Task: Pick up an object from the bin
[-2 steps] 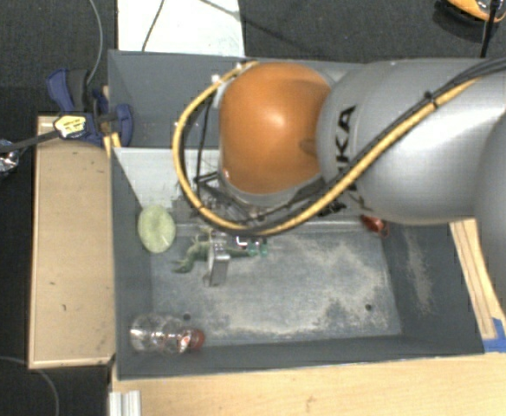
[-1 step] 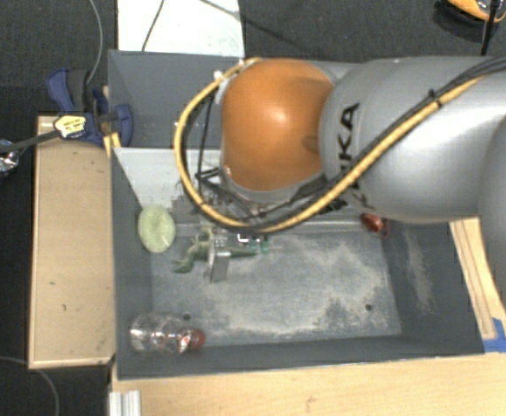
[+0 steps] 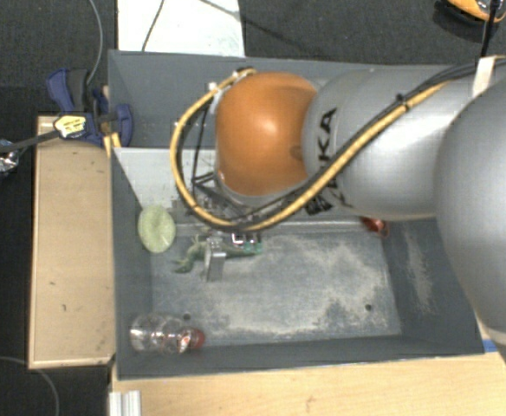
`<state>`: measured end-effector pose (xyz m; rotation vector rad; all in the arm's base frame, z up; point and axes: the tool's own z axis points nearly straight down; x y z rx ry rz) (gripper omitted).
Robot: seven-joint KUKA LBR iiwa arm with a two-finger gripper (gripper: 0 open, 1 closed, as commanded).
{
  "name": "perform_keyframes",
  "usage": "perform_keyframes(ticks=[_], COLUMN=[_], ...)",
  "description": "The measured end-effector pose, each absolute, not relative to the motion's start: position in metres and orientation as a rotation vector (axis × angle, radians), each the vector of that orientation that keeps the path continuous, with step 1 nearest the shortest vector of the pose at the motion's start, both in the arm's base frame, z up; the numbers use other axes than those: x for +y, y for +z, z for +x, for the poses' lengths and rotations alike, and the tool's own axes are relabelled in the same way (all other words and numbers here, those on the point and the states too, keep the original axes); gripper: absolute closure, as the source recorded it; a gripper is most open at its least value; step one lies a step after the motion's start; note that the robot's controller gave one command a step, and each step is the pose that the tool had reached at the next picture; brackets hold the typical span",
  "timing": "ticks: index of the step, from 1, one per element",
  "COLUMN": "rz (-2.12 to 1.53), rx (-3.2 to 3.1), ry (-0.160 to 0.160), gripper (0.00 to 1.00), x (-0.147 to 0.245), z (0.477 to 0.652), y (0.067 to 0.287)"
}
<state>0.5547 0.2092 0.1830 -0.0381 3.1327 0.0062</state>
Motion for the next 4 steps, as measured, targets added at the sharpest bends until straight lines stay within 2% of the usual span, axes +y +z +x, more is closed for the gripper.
perform_keyframes(ticks=[1, 2, 3, 4], rz=[-0.219, -0.295, -0.293, -0.299], rx=[3.126, 3.115, 3.115, 3.122], ry=[0.005, 0.009, 0.009, 0.006], gripper=[0.0, 1.0, 1.0, 1.0], x=[0.204, 0.203, 0.203, 0.202], z=[0.562, 0.583, 0.583, 0.573], y=[0.114, 0.076, 0.076, 0.118])
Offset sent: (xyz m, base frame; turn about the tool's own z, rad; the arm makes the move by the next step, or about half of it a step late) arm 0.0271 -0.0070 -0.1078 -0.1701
